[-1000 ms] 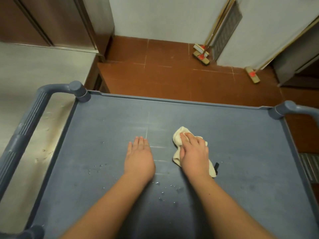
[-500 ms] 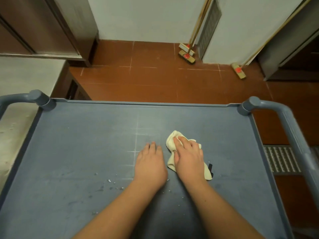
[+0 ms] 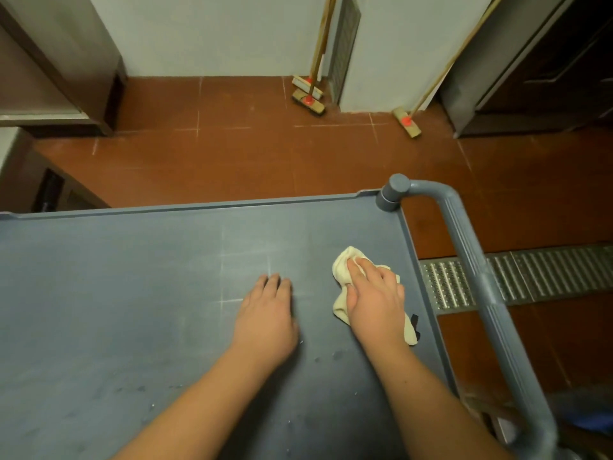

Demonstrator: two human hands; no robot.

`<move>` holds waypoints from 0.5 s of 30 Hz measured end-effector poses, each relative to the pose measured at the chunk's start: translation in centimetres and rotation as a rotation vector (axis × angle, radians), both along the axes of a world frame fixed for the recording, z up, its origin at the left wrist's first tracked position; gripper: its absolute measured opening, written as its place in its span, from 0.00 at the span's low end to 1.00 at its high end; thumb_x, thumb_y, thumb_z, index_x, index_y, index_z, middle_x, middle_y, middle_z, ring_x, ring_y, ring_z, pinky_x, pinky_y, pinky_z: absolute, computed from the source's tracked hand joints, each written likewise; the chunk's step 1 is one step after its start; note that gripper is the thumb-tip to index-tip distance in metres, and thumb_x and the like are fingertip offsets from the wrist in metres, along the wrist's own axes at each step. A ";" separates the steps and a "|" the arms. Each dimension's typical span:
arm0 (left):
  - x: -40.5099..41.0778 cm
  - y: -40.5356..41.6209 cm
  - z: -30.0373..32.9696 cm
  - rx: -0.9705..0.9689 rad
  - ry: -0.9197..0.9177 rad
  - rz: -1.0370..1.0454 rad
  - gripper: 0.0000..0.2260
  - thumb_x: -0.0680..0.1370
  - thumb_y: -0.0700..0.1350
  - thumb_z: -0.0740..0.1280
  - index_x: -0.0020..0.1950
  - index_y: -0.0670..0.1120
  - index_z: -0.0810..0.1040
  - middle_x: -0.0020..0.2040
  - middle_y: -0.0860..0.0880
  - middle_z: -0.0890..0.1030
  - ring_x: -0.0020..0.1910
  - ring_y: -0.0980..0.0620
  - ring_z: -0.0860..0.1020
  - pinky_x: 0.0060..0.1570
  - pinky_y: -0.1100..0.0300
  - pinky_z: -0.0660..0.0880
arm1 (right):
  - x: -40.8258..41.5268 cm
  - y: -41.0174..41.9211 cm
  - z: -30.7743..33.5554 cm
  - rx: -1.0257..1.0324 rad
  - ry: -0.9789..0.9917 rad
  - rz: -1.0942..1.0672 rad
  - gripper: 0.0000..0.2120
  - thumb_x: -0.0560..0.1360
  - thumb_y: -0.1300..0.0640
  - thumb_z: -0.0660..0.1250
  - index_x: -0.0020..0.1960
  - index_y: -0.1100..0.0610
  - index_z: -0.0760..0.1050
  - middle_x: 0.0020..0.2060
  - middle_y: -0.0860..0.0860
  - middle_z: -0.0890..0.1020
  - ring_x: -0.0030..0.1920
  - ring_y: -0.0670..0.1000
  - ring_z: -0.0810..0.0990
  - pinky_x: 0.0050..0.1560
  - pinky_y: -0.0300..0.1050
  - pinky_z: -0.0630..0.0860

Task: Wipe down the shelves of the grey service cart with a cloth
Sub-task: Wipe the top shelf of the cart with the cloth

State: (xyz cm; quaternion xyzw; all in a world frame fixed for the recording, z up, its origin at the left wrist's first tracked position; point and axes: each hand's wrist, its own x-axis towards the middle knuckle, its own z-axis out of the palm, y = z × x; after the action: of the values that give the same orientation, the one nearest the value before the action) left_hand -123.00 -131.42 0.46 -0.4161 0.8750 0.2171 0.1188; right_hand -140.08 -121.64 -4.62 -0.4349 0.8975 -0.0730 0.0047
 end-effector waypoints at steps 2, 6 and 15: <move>-0.5 0.1 -0.2 -0.023 -0.004 -0.017 0.30 0.70 0.47 0.53 0.73 0.44 0.62 0.75 0.45 0.64 0.76 0.43 0.57 0.74 0.50 0.58 | -1.8 1.1 0.3 0.010 0.001 -0.045 0.22 0.77 0.53 0.66 0.70 0.49 0.73 0.68 0.47 0.76 0.61 0.55 0.73 0.57 0.55 0.72; -0.6 0.1 -0.4 -0.014 -0.013 -0.023 0.32 0.68 0.46 0.51 0.73 0.44 0.64 0.74 0.45 0.65 0.75 0.43 0.59 0.73 0.50 0.59 | -4.0 3.0 0.6 0.022 -0.005 -0.105 0.22 0.77 0.53 0.65 0.71 0.49 0.73 0.69 0.47 0.75 0.61 0.54 0.71 0.57 0.55 0.71; 4.5 -1.0 0.3 -0.006 0.023 0.066 0.28 0.73 0.43 0.56 0.74 0.45 0.63 0.75 0.45 0.64 0.76 0.44 0.57 0.74 0.51 0.57 | -2.7 2.3 0.4 -0.036 0.009 -0.135 0.20 0.76 0.56 0.68 0.67 0.53 0.77 0.66 0.51 0.78 0.57 0.58 0.72 0.55 0.56 0.72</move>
State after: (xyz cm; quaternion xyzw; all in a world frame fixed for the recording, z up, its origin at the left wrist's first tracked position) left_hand -118.46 -132.39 0.80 -0.4424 0.8629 0.2229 0.1000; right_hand -142.78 -119.35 -4.20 -0.3739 0.9233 -0.0872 -0.0119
